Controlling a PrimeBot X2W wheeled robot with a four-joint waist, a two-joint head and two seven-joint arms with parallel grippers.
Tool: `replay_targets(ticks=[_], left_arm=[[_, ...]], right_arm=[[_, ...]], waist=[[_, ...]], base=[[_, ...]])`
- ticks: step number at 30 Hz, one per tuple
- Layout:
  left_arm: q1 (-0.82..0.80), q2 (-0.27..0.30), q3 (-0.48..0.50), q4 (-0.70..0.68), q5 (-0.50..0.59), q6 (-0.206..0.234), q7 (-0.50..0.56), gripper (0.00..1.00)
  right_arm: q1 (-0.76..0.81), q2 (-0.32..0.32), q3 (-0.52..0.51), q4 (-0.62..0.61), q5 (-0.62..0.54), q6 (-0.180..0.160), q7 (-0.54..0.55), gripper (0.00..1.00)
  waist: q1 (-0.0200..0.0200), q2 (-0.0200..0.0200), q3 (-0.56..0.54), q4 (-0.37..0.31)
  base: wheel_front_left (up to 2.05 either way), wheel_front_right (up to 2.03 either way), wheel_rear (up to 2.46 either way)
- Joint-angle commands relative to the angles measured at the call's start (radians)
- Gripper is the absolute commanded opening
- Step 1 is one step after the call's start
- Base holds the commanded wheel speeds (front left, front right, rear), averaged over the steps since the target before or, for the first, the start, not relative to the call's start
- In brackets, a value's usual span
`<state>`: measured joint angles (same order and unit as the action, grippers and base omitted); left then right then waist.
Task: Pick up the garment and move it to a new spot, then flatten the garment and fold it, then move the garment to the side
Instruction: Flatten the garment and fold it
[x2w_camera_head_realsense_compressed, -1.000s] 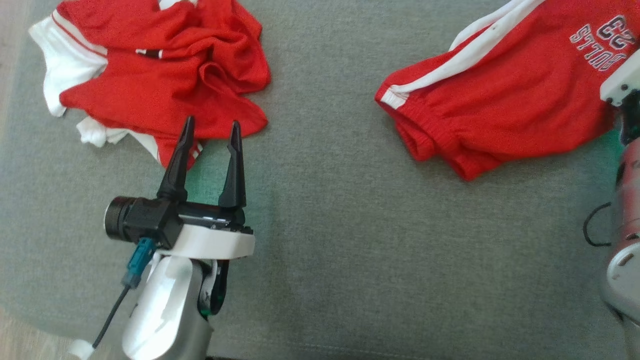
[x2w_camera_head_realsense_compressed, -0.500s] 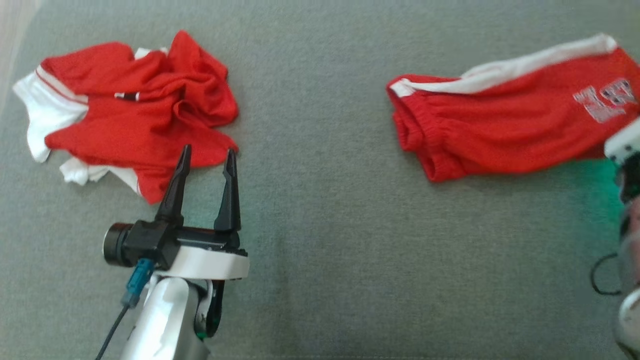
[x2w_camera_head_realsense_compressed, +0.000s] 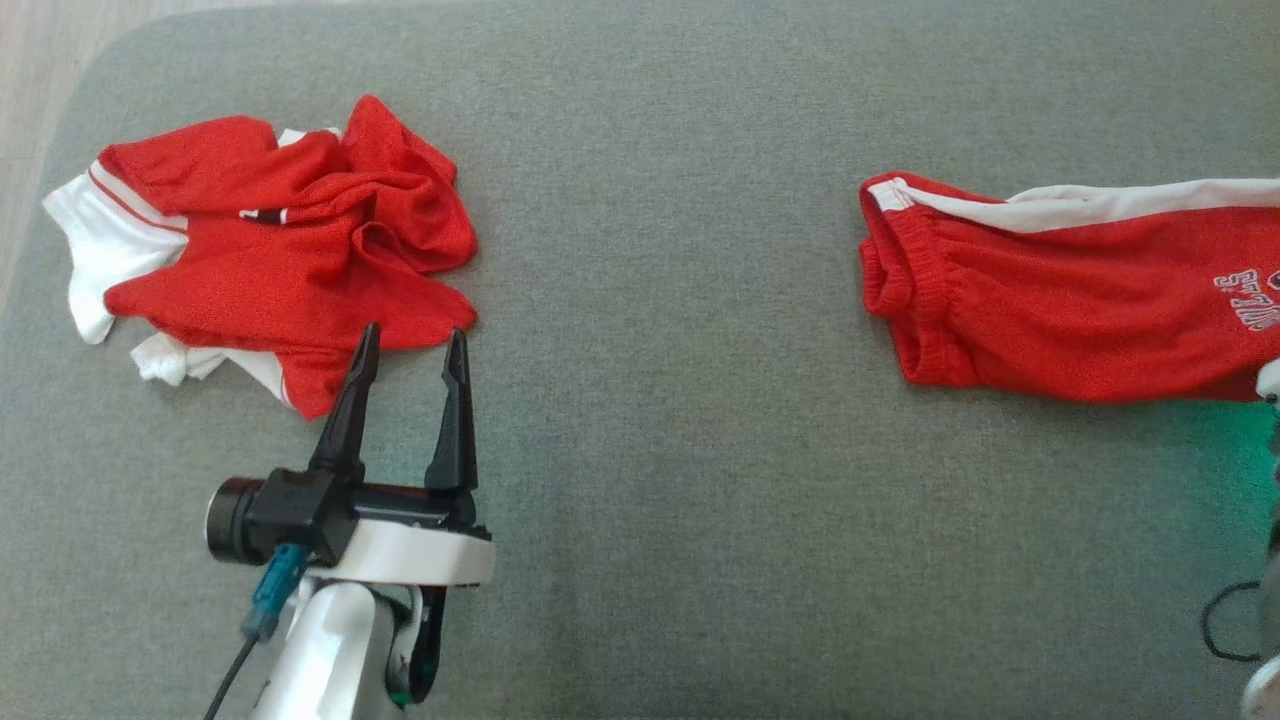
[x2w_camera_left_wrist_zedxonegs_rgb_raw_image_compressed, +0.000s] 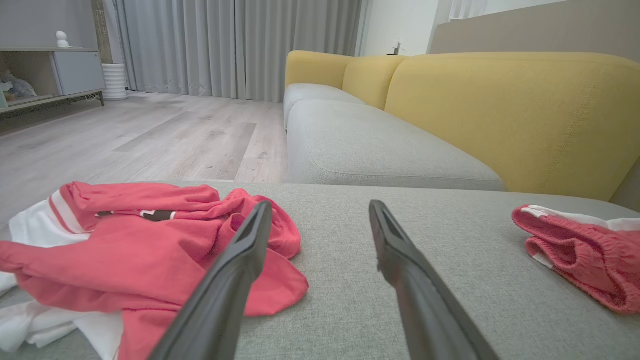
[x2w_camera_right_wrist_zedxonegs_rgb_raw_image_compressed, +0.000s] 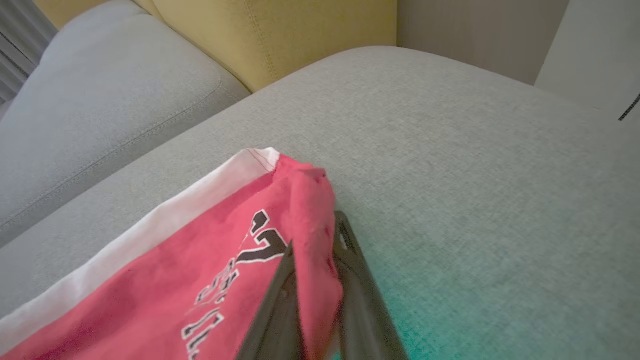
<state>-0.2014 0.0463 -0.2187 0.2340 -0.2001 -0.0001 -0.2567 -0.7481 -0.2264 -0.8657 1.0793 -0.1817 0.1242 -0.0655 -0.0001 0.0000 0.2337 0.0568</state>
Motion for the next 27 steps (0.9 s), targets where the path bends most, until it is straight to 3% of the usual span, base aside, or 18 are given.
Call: replay_targets(ticks=[1, 5, 10, 15, 16, 20, 27], left_arm=[[-0.014, 0.004, 0.044, -0.034, 0.008, -0.001, -0.005, 1.0], [-0.013, 0.004, 0.047, -0.027, 0.011, -0.003, -0.005, 1.0], [-0.003, 0.004, 0.049, -0.018, 0.015, -0.001, -0.005, 1.0], [0.006, 0.004, 0.044, -0.009, 0.02, 0.001, -0.005, 1.0], [0.009, 0.004, 0.043, -0.008, 0.021, 0.001, -0.005, 1.0], [0.017, 0.004, 0.045, -0.006, 0.023, 0.004, -0.005, 1.0], [0.029, 0.004, 0.045, 0.0, 0.019, 0.006, -0.005, 1.0]], right_arm=[[-0.023, 0.001, 0.028, -0.04, 0.012, 0.007, -0.008, 0.0], [-0.038, 0.051, 0.085, -0.07, 0.065, 0.007, -0.035, 0.0], [-0.054, 0.122, 0.229, -0.118, 0.191, 0.007, -0.076, 0.0], [-0.03, 0.164, 0.439, -0.205, 0.373, 0.007, -0.083, 0.0], [-0.002, 0.171, 0.541, -0.253, 0.455, 0.007, -0.072, 0.0], [0.083, 0.175, 0.745, -0.362, 0.604, 0.007, -0.043, 0.0], [0.224, 0.163, 0.994, -0.464, 0.668, 0.007, -0.004, 0.0]], waist=[[0.0001, 0.0, 0.0, 0.003], [0.0001, 0.0, -0.011, 0.008], [0.0001, 0.0, -0.046, 0.007], [0.0001, 0.0, -0.074, 0.012], [0.0001, 0.0, -0.082, 0.018], [0.0001, 0.0, -0.094, 0.033], [0.0001, 0.0, -0.109, 0.052]], base=[[0.0, 0.0, 0.0], [0.0, 0.0, 0.0], [0.0, 0.0, 0.0], [0.0, 0.0, 0.0], [0.0, 0.0, 0.0], [0.0, 0.0, 0.0], [0.0, 0.0, 0.0]])
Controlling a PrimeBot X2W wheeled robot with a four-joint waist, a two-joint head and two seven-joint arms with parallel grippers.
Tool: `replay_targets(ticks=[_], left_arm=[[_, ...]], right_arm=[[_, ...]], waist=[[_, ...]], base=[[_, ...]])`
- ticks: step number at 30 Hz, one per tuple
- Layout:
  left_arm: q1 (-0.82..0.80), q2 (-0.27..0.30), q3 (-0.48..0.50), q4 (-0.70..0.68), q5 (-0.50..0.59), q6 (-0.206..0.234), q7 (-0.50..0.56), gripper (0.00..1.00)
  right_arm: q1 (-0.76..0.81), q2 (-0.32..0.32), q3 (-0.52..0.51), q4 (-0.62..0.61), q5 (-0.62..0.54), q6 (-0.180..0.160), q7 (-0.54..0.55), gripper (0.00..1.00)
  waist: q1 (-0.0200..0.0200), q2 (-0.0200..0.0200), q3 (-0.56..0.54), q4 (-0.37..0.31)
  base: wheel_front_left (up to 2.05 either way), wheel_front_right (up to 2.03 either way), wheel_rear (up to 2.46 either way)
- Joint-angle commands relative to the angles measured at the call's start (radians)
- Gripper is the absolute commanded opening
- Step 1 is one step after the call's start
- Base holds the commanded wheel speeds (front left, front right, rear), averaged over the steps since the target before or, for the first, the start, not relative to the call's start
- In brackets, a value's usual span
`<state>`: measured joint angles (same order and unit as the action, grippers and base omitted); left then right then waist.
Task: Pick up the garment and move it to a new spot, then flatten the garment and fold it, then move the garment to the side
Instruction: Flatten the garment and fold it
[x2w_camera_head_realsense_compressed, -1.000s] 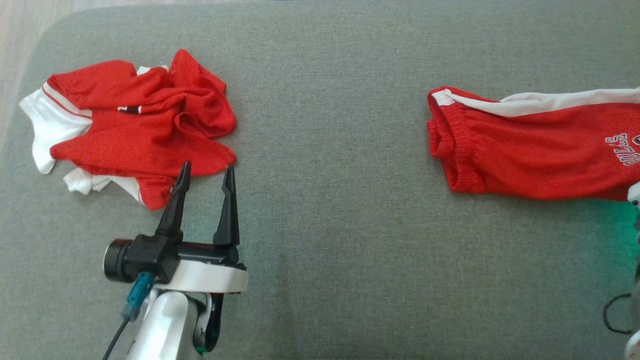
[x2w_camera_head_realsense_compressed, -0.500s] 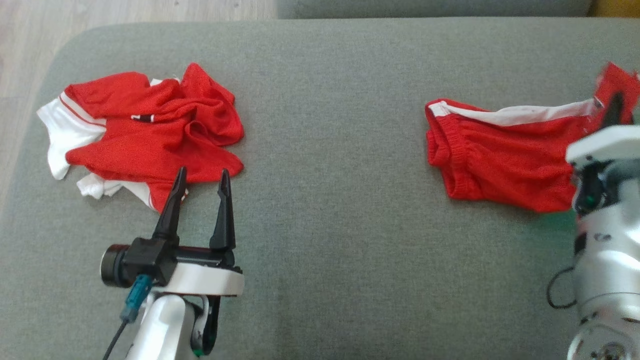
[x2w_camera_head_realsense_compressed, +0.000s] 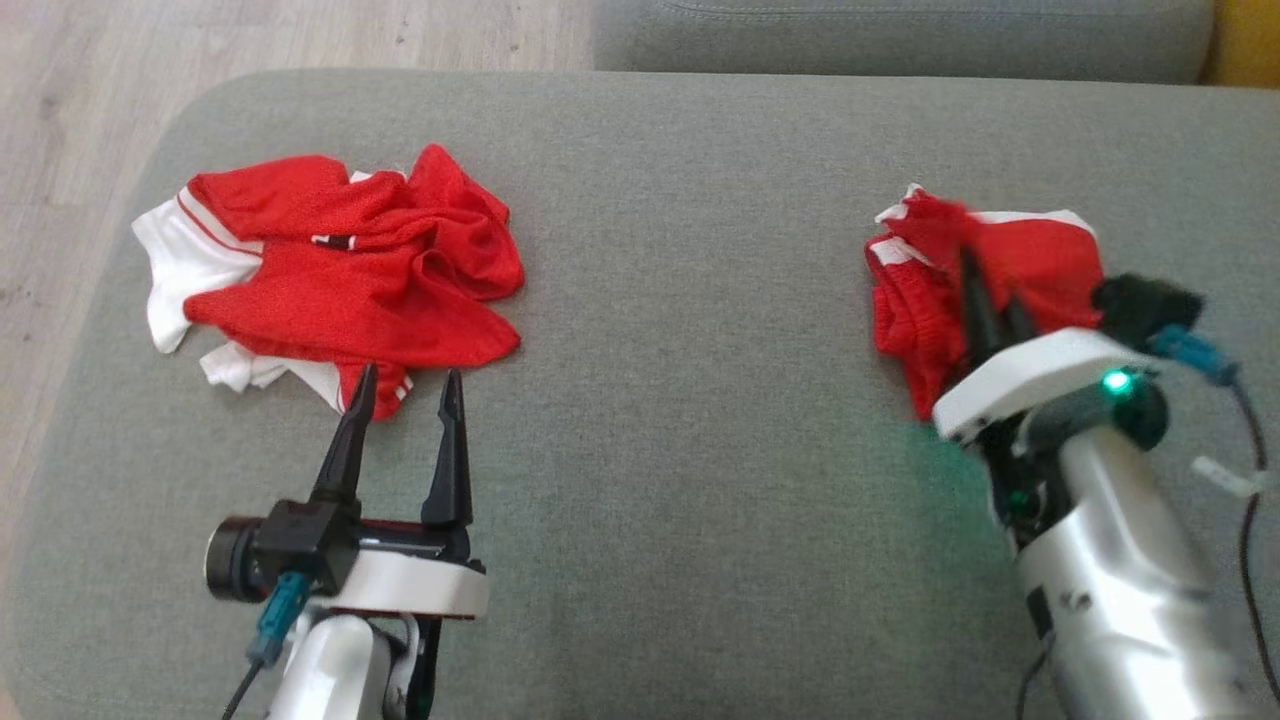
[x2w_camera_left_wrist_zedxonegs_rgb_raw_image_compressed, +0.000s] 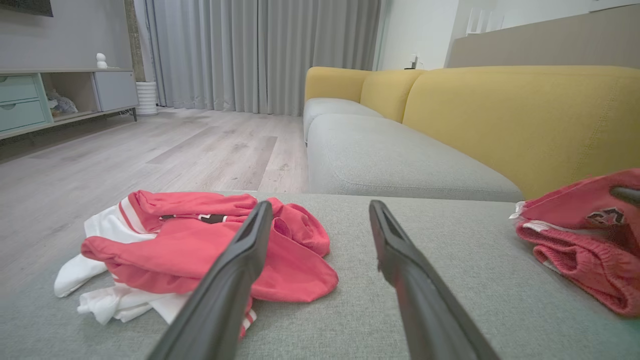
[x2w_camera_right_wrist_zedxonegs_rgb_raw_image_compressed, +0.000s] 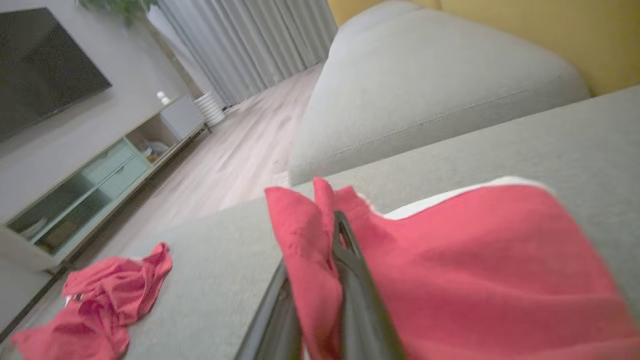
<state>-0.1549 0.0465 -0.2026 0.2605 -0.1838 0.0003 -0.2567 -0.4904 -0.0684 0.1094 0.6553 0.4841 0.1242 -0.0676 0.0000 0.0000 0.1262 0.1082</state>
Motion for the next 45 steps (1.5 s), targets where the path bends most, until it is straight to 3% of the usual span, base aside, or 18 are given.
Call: replay_targets(ticks=[1, 9, 10, 11, 18, 22, 32, 42, 43, 44, 45], left_arm=[[-0.016, 0.004, 0.029, -0.025, 0.002, 0.006, -0.005, 1.0], [-0.01, 0.004, 0.028, -0.021, -0.004, 0.009, -0.005, 1.0], [-0.01, 0.004, 0.028, -0.021, -0.004, 0.009, -0.005, 1.0], [-0.01, 0.004, 0.027, -0.021, -0.004, 0.009, -0.005, 1.0], [-0.015, 0.004, 0.026, -0.024, -0.003, 0.01, -0.005, 1.0], [-0.021, 0.005, 0.026, -0.035, -0.002, 0.009, -0.005, 1.0], [-0.025, 0.004, 0.019, -0.057, -0.001, 0.009, -0.005, 1.0], [-0.036, 0.004, 0.001, -0.056, -0.004, 0.002, -0.005, 1.0], [-0.04, 0.004, -0.001, -0.056, -0.003, 0.0, -0.005, 1.0], [-0.045, 0.004, -0.003, -0.056, -0.003, -0.001, -0.005, 1.0], [-0.05, 0.004, -0.004, -0.056, -0.003, -0.002, -0.005, 1.0]], right_arm=[[-0.019, -0.003, 0.044, -0.045, 0.004, 0.007, 0.004, 0.0], [0.043, -0.072, 0.203, 0.0, -0.088, 0.007, 0.045, 0.0], [0.043, -0.08, 0.21, 0.014, -0.118, 0.007, 0.041, 0.26], [0.042, -0.084, 0.211, 0.026, -0.147, 0.007, 0.032, 1.0], [0.04, -0.068, 0.142, 0.051, -0.25, 0.007, -0.045, 1.0], [0.055, -0.054, 0.045, 0.022, -0.298, 0.007, -0.106, 1.0], [0.188, 0.012, -0.205, -0.207, -0.399, 0.007, -0.181, 1.0], [0.234, 0.018, -0.212, -0.332, -0.35, 0.007, -0.178, 1.0], [0.224, 0.018, -0.209, -0.335, -0.345, 0.007, -0.172, 0.6], [0.211, 0.018, -0.208, -0.338, -0.344, 0.007, -0.166, 0.0], [0.196, 0.018, -0.21, -0.338, -0.344, 0.007, -0.158, 0.0]], waist=[[0.0, 0.0, -0.003, 0.002], [0.0, 0.0, -0.013, -0.013], [0.0, 0.0, -0.014, -0.018], [0.0, 0.0, -0.015, -0.023], [0.0, 0.0, -0.021, -0.056], [0.0, 0.0, -0.027, -0.08], [0.0, 0.0, -0.031, -0.129], [0.0, 0.0, 0.015, -0.121], [0.0, 0.0, 0.025, -0.115], [0.0, 0.0, 0.035, -0.108], [0.0, 0.0, 0.047, -0.099]], base=[[0.0, 0.0, 0.0], [0.0, 0.0, 0.0], [0.0, 0.0, 0.0], [0.0, 0.0, 0.0], [0.0, 0.0, 0.0], [0.0, 0.0, 0.0], [0.0, 0.0, 0.0], [0.0, 0.0, 0.0], [0.0, 0.0, 0.0], [0.0, 0.0, 0.0], [0.0, 0.0, 0.0]])
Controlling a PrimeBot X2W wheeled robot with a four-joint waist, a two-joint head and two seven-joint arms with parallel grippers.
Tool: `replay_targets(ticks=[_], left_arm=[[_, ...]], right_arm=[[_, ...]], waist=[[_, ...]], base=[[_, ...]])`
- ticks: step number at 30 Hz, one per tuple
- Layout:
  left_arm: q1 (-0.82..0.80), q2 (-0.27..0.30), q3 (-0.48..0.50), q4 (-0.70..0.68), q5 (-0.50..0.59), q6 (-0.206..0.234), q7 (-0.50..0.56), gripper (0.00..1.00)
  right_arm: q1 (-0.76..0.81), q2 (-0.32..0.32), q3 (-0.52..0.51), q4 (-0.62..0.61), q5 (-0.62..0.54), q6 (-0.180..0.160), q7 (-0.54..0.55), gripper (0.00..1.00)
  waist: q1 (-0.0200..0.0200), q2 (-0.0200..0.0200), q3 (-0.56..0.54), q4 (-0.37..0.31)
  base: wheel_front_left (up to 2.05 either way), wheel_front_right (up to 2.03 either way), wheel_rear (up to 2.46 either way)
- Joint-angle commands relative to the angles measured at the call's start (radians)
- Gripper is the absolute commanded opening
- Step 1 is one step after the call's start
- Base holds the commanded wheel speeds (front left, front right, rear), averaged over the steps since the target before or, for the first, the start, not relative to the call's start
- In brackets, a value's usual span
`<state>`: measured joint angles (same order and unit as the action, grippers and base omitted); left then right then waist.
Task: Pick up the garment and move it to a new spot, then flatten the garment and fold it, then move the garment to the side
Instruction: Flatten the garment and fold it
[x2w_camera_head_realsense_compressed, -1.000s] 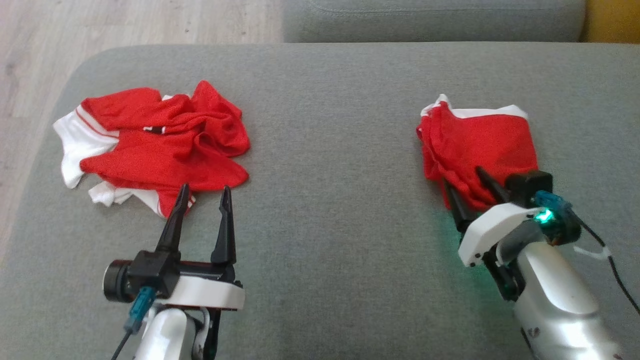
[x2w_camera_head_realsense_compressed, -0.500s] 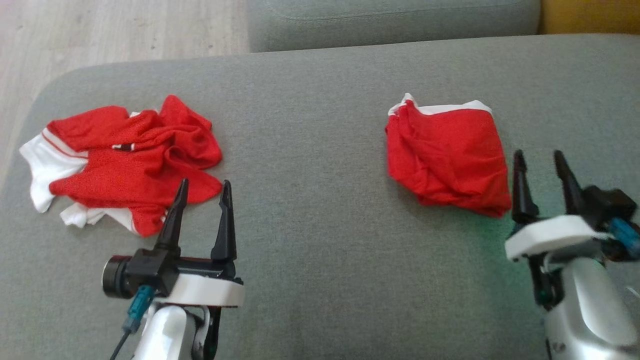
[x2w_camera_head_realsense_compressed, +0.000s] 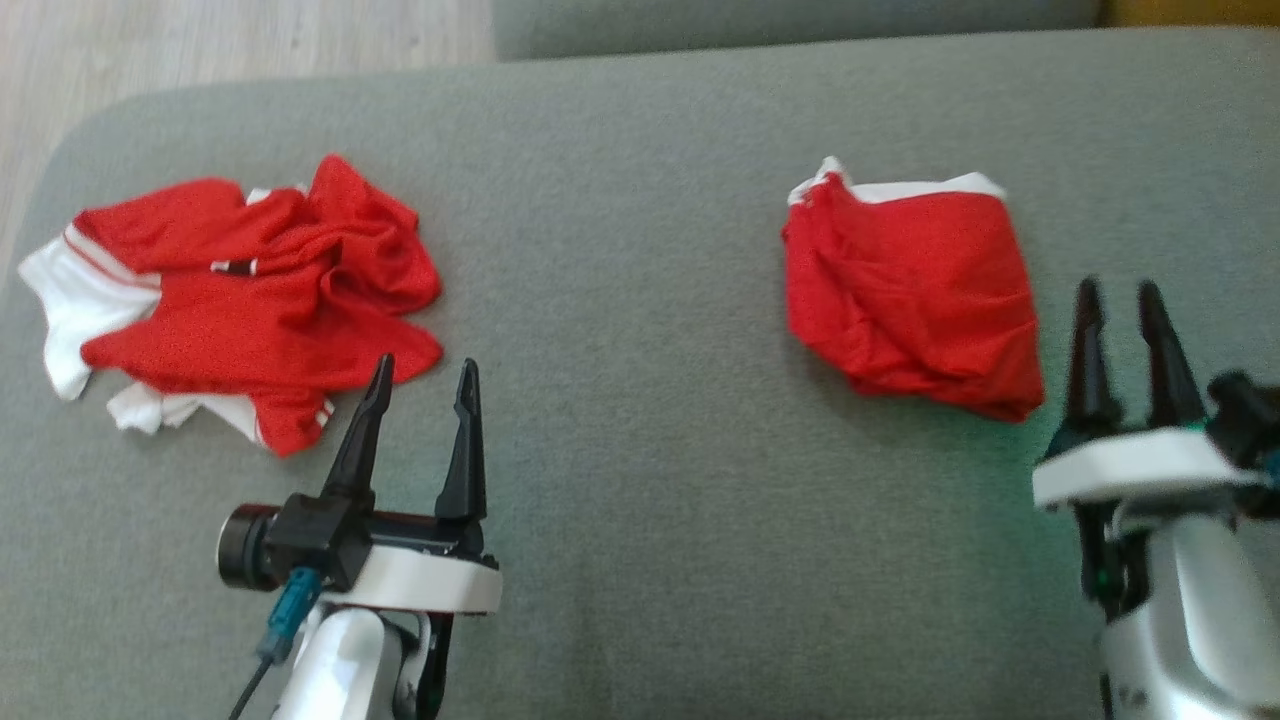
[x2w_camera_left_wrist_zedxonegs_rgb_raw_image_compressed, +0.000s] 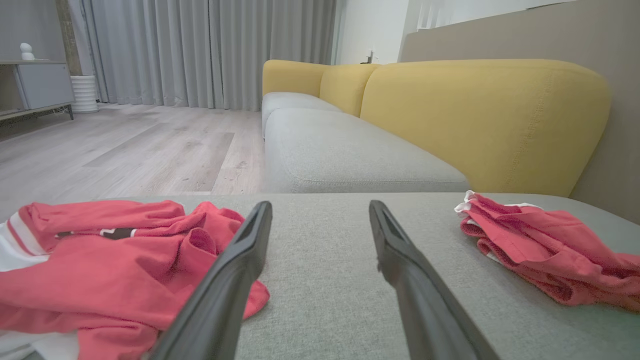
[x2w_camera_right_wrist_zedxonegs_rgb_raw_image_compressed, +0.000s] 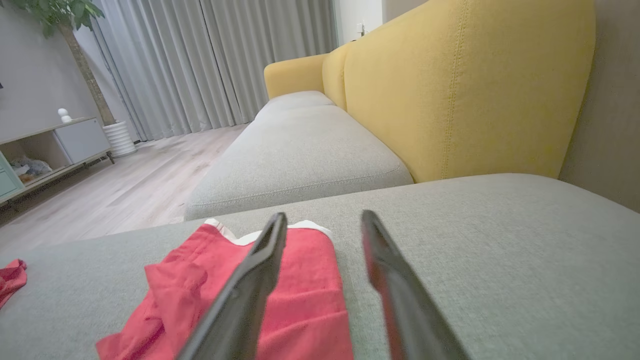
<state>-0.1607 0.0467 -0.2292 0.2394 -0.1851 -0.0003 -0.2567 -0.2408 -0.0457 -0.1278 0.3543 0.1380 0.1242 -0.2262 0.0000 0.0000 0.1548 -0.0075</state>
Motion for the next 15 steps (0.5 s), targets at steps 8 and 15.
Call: replay_targets(ticks=[8, 15], left_arm=[[-0.077, 0.004, 0.011, -0.029, -0.007, -0.008, -0.005, 1.0], [-0.096, 0.004, -0.004, -0.027, -0.013, -0.01, -0.005, 1.0]], right_arm=[[-0.216, -0.005, -0.018, 0.092, -0.07, 0.007, 0.102, 0.0], [-0.353, -0.005, -0.139, 0.35, -0.173, 0.007, 0.148, 0.0]], waist=[[0.0, 0.0, 0.106, 0.084], [0.0, 0.0, 0.138, 0.123]], base=[[0.0, 0.0, 0.0], [0.0, 0.0, 0.0]])
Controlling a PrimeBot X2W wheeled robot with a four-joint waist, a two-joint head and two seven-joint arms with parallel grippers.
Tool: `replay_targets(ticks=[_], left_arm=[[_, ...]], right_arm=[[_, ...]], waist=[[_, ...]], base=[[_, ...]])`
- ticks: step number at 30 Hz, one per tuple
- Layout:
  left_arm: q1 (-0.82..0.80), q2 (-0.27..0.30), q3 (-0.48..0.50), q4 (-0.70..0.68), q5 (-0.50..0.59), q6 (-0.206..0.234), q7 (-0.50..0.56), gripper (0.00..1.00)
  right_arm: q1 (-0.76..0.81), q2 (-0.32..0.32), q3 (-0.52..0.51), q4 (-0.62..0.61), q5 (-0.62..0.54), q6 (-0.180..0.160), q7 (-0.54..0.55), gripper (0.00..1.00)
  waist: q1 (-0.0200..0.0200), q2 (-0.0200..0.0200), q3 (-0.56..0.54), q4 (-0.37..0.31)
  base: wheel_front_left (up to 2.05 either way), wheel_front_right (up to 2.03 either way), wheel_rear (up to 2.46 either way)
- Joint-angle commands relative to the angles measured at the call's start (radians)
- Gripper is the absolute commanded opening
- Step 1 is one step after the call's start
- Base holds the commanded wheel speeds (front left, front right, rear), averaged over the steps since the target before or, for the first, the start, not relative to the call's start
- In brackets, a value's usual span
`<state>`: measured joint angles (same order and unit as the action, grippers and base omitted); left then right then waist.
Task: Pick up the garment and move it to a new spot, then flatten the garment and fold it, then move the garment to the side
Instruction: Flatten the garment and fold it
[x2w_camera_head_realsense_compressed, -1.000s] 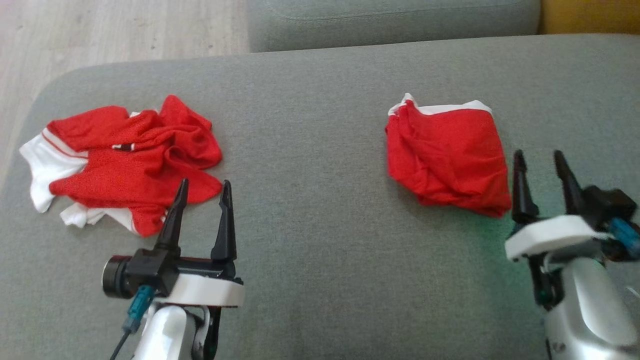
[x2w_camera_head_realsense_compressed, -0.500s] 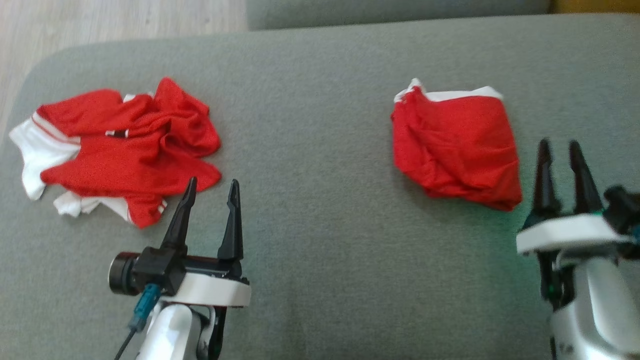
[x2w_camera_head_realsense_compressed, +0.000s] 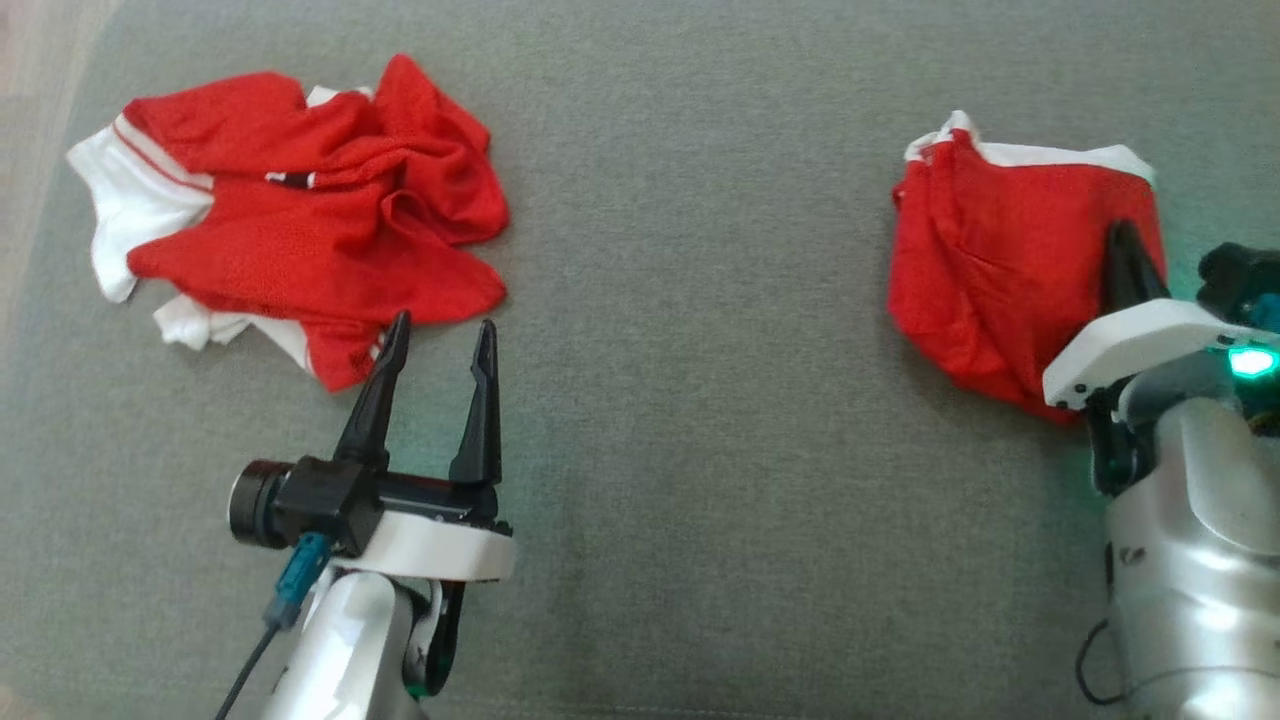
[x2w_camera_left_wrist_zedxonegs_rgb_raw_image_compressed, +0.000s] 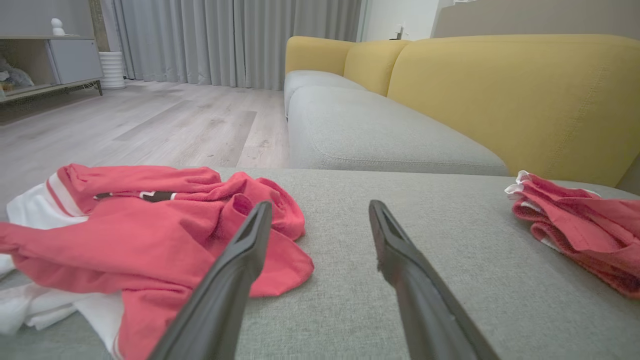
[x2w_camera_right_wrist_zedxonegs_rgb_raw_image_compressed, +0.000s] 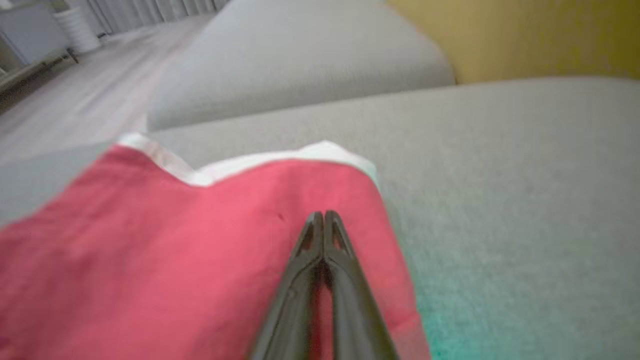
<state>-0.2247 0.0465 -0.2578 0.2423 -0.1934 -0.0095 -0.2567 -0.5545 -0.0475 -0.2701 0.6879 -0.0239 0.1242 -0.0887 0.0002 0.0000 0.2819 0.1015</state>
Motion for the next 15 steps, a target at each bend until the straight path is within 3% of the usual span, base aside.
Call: replay_targets(ticks=[1, 7, 15], left_arm=[[-0.034, 0.004, 0.023, -0.029, -0.006, 0.0, -0.005, 1.0], [-0.045, 0.004, 0.022, -0.028, -0.008, 0.004, -0.005, 1.0], [-0.044, 0.004, 0.025, -0.023, -0.016, 0.011, -0.005, 1.0]], right_arm=[[-0.054, -0.003, -0.008, 0.057, -0.02, 0.007, 0.017, 0.0], [-0.116, -0.003, 0.021, 0.168, -0.054, 0.007, -0.053, 0.0], [-0.135, -0.003, 0.283, 0.221, 0.098, 0.007, -0.159, 0.0]], waist=[[-0.0002, 0.0, 0.012, 0.017], [-0.0002, 0.0, 0.015, 0.024], [-0.0002, 0.0, -0.007, -0.005]], base=[[0.0, 0.0, 0.0], [0.0, 0.0, 0.0], [0.0, 0.0, 0.0]])
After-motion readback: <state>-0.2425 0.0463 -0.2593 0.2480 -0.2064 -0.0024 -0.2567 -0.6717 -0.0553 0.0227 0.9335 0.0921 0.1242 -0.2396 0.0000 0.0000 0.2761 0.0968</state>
